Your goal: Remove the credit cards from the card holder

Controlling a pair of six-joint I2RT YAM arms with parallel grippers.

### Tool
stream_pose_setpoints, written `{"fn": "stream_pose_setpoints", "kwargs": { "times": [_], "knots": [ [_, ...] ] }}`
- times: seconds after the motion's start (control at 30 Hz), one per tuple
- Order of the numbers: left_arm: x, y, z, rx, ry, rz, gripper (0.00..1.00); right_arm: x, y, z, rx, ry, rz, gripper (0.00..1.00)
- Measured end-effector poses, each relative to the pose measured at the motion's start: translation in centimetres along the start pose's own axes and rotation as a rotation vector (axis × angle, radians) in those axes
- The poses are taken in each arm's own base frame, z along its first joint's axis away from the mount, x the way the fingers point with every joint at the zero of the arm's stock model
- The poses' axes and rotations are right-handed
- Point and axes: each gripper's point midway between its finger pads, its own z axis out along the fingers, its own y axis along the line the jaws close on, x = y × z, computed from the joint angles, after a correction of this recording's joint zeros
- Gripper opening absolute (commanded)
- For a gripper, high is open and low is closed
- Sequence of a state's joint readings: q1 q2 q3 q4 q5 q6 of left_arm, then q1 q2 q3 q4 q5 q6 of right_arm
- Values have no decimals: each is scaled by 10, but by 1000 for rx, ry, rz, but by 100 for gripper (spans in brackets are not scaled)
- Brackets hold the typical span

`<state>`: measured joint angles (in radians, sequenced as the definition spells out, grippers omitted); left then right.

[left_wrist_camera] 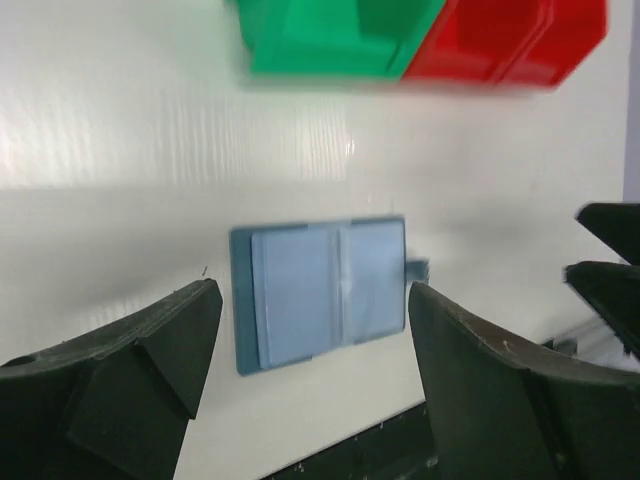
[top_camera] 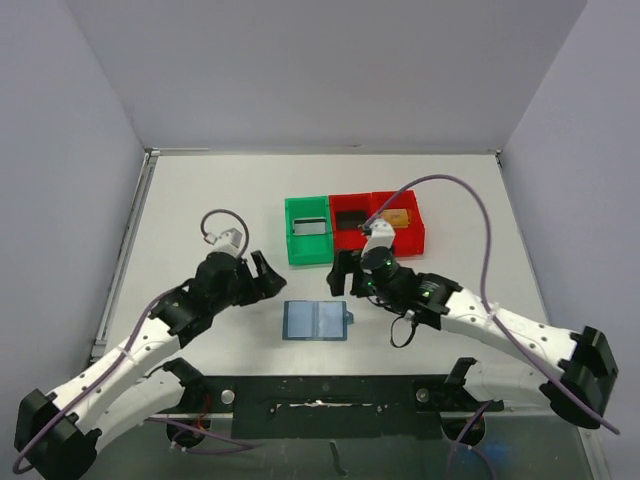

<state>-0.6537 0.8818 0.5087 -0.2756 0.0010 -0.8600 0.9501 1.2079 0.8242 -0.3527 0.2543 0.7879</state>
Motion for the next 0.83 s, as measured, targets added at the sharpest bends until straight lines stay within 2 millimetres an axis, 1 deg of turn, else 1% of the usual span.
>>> {"fn": "stream_pose_setpoints", "kwargs": {
  "times": [0.03,0.07,0.1,0.17,0.2,0.23,0.27,0.3,0.33,0.37,0.4,0.43,0.47,0.53,0.57,0.6,0.63,0.73,0.8,0.83],
  "knots": [
    [-22,-5,-11,-15,-67,11,77,-21,-4,-12,4,-77,-10,97],
    [-36,-9,-18,-24,-110,17,77,-41,-11,-23,18,-151,-14,99],
    [-56,-10,-29,-50,-170,31,77,-60,-21,-35,43,-224,-15,99],
    [-97,-7,-50,-122,-282,49,77,-95,-48,-56,115,-353,-11,98],
    [-117,-1,-60,-164,-333,52,77,-109,-64,-65,159,-402,-1,98],
    [-137,8,-72,-213,-382,51,77,-123,-86,-74,213,-448,18,98],
    [-154,19,-83,-264,-428,40,77,-136,-111,-84,283,-490,40,98],
    [-169,32,-93,-316,-466,27,77,-146,-137,-94,356,-524,62,98],
    [-182,46,-106,-372,-500,7,77,-152,-156,-103,412,-545,75,98],
    [-191,57,-116,-420,-525,-10,77,-155,-169,-111,450,-559,78,98],
    [-196,66,-126,-463,-544,-27,77,-157,-174,-118,466,-565,67,98],
    [-200,72,-136,-505,-561,-40,77,-160,-172,-126,460,-570,43,98],
    [-203,74,-144,-533,-577,-48,77,-164,-168,-132,444,-581,28,98],
    [-210,74,-165,-580,-620,-59,78,-176,-155,-151,396,-628,-4,98],
    [-214,71,-176,-591,-649,-62,78,-184,-146,-165,363,-667,-19,98],
    [-218,69,-186,-599,-680,-66,78,-189,-142,-174,346,-691,-26,97],
    [-222,66,-200,-606,-725,-72,78,-197,-133,-188,315,-729,-38,98],
    [-228,57,-229,-596,-817,-74,78,-212,-114,-217,246,-800,-67,98],
    [-231,50,-247,-584,-868,-70,78,-220,-103,-230,207,-830,-86,98],
    [-232,49,-251,-583,-880,-69,78,-223,-100,-233,194,-834,-95,98]
  ]
}}
